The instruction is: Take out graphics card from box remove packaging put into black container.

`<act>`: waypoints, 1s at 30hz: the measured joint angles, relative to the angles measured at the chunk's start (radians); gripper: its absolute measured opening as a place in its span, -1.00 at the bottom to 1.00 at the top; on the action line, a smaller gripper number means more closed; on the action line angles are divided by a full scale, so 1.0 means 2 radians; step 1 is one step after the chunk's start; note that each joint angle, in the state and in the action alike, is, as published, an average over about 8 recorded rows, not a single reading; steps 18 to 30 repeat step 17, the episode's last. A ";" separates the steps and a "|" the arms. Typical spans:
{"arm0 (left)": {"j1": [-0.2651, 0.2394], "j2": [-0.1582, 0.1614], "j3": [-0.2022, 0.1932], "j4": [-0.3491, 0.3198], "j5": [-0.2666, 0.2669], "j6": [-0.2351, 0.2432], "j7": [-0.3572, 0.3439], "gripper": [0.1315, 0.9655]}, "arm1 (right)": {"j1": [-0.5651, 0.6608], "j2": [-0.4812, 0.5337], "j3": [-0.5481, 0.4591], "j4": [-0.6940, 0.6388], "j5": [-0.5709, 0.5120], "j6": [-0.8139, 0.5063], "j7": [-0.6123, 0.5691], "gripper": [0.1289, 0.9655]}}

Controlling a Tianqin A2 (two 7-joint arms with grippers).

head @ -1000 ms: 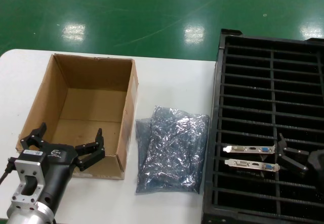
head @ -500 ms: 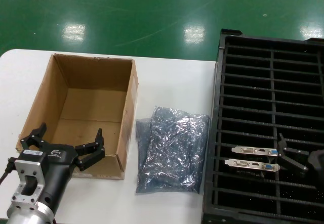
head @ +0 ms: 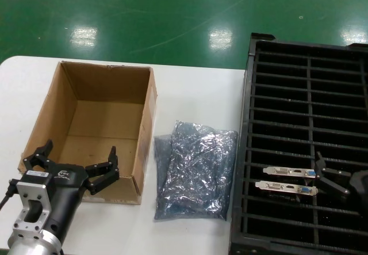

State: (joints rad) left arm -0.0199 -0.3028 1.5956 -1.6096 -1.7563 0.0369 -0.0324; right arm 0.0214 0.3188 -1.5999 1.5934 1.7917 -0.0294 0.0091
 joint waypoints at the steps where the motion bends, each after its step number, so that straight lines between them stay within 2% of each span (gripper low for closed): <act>1: 0.000 0.000 0.000 0.000 0.000 0.000 0.000 1.00 | 0.000 0.000 0.000 0.000 0.000 0.000 0.000 1.00; 30: 0.000 0.000 0.000 0.000 0.000 0.000 0.000 1.00 | 0.000 0.000 0.000 0.000 0.000 0.000 0.000 1.00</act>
